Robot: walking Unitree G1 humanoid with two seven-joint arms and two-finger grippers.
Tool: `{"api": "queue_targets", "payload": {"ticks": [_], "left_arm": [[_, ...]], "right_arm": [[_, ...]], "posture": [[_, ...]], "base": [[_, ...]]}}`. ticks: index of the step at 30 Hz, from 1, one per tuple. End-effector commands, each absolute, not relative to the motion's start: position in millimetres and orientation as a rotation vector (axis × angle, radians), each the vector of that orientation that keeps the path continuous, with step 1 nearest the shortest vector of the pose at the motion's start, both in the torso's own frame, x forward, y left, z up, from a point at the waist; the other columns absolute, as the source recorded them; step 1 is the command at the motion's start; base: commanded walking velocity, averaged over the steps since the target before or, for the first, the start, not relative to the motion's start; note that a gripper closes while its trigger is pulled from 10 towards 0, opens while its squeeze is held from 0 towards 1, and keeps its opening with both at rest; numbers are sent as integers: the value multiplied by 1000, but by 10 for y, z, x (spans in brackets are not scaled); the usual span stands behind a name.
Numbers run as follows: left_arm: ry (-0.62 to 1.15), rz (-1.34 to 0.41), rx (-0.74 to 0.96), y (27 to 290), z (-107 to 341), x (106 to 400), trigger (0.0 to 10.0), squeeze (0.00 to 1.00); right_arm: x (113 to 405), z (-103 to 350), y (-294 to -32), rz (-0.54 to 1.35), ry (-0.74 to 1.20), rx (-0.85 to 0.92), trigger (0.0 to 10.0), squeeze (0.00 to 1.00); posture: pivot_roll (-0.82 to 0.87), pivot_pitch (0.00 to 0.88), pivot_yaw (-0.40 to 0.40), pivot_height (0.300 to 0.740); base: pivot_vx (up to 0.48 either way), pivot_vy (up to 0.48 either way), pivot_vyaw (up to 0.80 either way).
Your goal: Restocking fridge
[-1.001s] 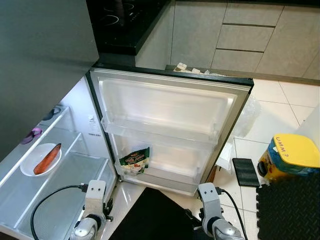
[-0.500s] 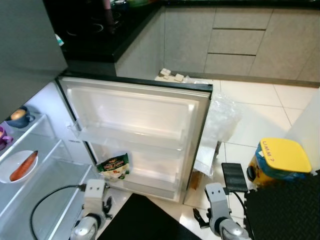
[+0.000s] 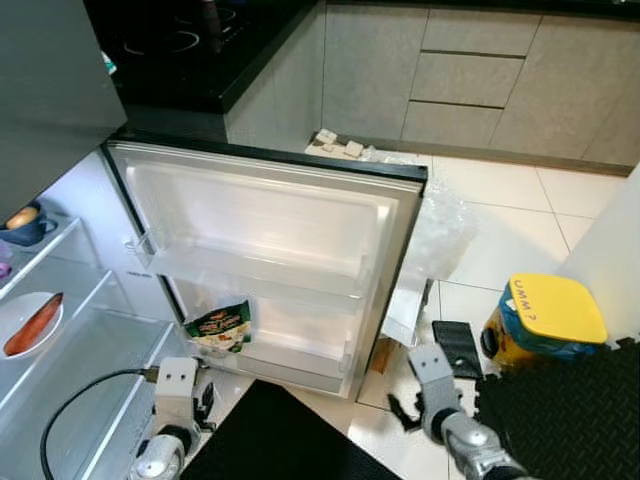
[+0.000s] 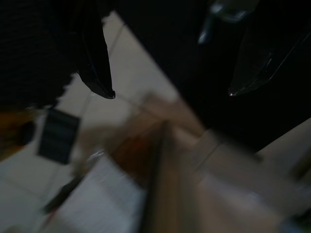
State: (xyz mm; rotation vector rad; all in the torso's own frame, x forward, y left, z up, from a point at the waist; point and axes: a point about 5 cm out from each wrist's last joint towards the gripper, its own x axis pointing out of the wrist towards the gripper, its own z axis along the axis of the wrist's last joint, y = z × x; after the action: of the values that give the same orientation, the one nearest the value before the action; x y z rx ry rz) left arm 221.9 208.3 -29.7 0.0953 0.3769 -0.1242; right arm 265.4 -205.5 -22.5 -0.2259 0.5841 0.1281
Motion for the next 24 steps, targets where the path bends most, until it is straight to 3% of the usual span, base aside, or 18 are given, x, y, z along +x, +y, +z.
{"api": "queue_targets", "payload": {"ticks": [1, 4, 5, 6, 7, 10, 13, 14, 20, 21, 22, 24], "left_arm": [[358, -185, 148, 2108, -269, 2200, 10000, 0], [279, -326, 205, 2094, -149, 2201, 10000, 0], [237, -390, 213, 2074, -66, 2234, 10000, 0], [212, -428, 214, 2058, -13, 2255, 10000, 0], [180, -456, 218, 2039, 64, 2302, 10000, 0], [180, -456, 218, 2039, 64, 2302, 10000, 0], [94, -470, 219, 2007, 251, 2417, 10000, 0], [17, -499, 216, 1971, 449, 2496, 10000, 0], [-29, -609, 237, 1895, 626, 2503, 10000, 0], [-32, -659, 232, 1857, 691, 2481, 10000, 0], [-35, -686, 224, 1832, 726, 2468, 10000, 0], [-37, -711, 214, 1807, 762, 2452, 10000, 0]], "right_arm": [[2681, -190, -2114, 87, 568, -219, 10000, 0], [2859, 18, -2261, 10, 480, -229, 10000, 0], [2975, 160, -2338, -40, 429, -219, 3176, 0], [3046, 253, -2385, -71, 397, -211, 3176, 0], [3138, 373, -2432, -107, 358, -179, 0, 0], [3138, 373, -2432, -107, 358, -179, 0, 0], [3310, 610, -2473, -141, 283, -160, 0, 0], [3485, 880, -2497, -164, 208, -176, 0, 0], [3680, 1268, -2575, -238, 112, -148, 0, 0], [3726, 1377, -2614, -271, 96, -109, 3333, 0], [3749, 1425, -2621, -276, 88, -78, 9608, 0], [3770, 1467, -2622, -276, 81, -44, 9608, 0]], "posture": [[-47, 57, -16, 738], [-54, 60, -18, 738], [-56, 64, -19, 738], [-56, 64, -19, 738], [-49, 73, -32, 738], [-49, 73, -32, 738], [-34, 85, -47, 738], [-27, 92, -53, 738], [-19, 104, -56, 738], [-18, 109, -54, 738], [-18, 111, -53, 738], [-18, 111, -53, 738]], "base": [[0, 0, 0], [0, 0, 0], [0, 0, 0], [0, 0, 0], [0, 0, 0], [0, 0, 0], [0, 0, 0], [0, 0, 0], [0, 0, 0], [0, 0, 0], [0, 0, 0], [0, 0, 0]]}}
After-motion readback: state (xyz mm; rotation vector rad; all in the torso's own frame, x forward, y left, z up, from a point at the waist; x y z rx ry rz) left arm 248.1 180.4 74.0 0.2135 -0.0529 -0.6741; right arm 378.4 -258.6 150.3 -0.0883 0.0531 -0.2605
